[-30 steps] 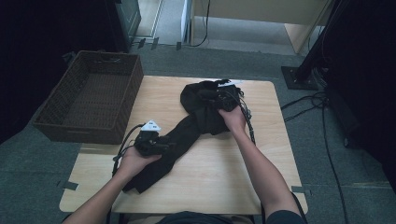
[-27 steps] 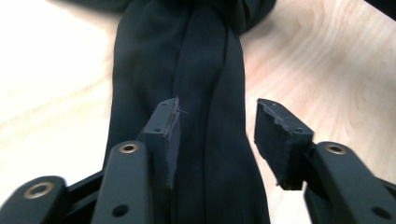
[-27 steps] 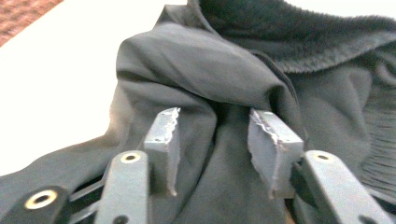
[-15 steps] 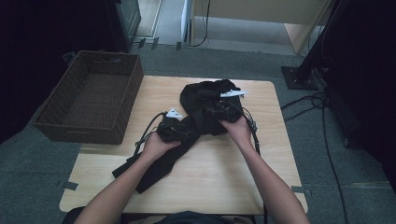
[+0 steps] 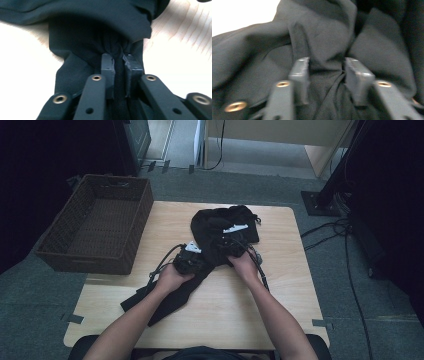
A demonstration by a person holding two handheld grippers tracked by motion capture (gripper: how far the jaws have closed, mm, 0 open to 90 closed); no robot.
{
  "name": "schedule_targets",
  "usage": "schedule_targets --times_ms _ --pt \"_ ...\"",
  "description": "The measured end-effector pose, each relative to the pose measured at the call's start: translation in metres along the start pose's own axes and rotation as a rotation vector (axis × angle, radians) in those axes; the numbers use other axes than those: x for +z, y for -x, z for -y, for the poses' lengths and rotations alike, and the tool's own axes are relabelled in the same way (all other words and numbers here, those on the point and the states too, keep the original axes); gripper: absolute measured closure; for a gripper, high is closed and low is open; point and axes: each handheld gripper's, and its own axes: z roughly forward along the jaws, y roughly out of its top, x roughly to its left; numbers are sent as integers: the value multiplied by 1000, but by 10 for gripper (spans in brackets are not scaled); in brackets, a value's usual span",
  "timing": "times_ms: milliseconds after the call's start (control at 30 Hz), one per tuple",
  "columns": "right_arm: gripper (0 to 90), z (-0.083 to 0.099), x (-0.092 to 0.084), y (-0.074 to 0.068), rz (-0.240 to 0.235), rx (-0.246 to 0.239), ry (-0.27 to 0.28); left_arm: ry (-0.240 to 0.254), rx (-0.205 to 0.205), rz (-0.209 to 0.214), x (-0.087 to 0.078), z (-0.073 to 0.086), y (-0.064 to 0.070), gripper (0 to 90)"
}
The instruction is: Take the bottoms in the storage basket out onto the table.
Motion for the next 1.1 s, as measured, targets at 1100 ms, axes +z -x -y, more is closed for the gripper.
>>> schedule_targets --times_ms 1100 --pt "584 -31 -8 33 -38 126 54 88 -153 56 -69 38 17 501"
